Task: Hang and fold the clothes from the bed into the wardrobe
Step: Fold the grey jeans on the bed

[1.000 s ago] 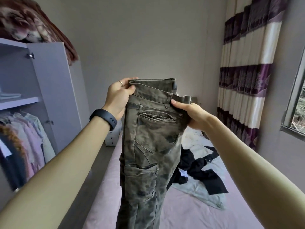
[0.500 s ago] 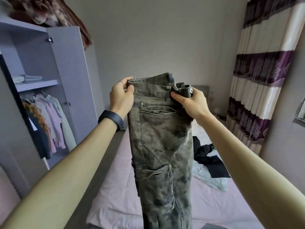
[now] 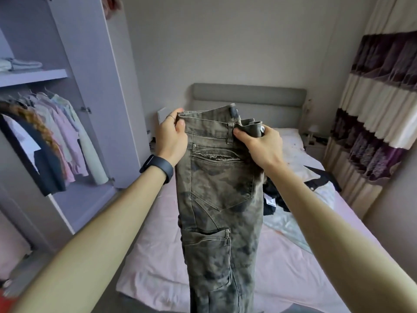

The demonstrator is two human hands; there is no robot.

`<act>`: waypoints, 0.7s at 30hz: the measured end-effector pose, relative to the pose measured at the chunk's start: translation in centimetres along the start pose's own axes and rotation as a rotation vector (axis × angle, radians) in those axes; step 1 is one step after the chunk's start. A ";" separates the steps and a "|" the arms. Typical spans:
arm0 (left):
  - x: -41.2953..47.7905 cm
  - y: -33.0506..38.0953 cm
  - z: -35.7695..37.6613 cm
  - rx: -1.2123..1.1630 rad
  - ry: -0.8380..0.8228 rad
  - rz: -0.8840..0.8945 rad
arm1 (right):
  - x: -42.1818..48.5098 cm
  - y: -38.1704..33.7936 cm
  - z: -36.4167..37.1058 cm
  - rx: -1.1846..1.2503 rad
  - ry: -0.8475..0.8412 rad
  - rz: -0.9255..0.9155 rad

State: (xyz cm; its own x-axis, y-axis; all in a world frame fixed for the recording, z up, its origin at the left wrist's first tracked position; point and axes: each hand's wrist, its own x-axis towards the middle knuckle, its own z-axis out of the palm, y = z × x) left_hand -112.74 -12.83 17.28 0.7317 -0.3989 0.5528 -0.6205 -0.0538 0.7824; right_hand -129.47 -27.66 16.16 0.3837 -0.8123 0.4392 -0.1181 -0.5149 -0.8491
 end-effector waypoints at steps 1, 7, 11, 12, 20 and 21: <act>1.3 -1.3 1.0 0.002 -0.009 -0.017 | 1.6 1.2 1.5 -0.009 -0.007 0.014; 10.6 -14.9 9.9 0.013 -0.097 -0.109 | 11.0 12.3 12.3 -0.005 -0.057 0.147; 13.3 -27.8 16.6 0.025 -0.224 -0.300 | 14.4 23.1 19.9 -0.111 -0.218 0.309; 12.9 -30.6 17.8 0.037 -0.253 -0.333 | 14.4 25.7 21.2 -0.156 -0.253 0.341; 8.4 -44.7 24.0 0.190 -0.497 -0.438 | 13.1 39.8 27.7 -0.418 -0.399 0.572; 9.1 -45.6 24.9 0.224 -0.485 -0.428 | 14.1 40.5 28.4 -0.424 -0.399 0.578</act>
State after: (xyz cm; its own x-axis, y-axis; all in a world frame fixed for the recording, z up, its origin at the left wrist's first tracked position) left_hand -84.83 -36.84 -20.46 0.7487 -0.6624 -0.0241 -0.3861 -0.4653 0.7965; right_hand -102.80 -52.17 -20.36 0.4437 -0.8637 -0.2391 -0.7027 -0.1697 -0.6910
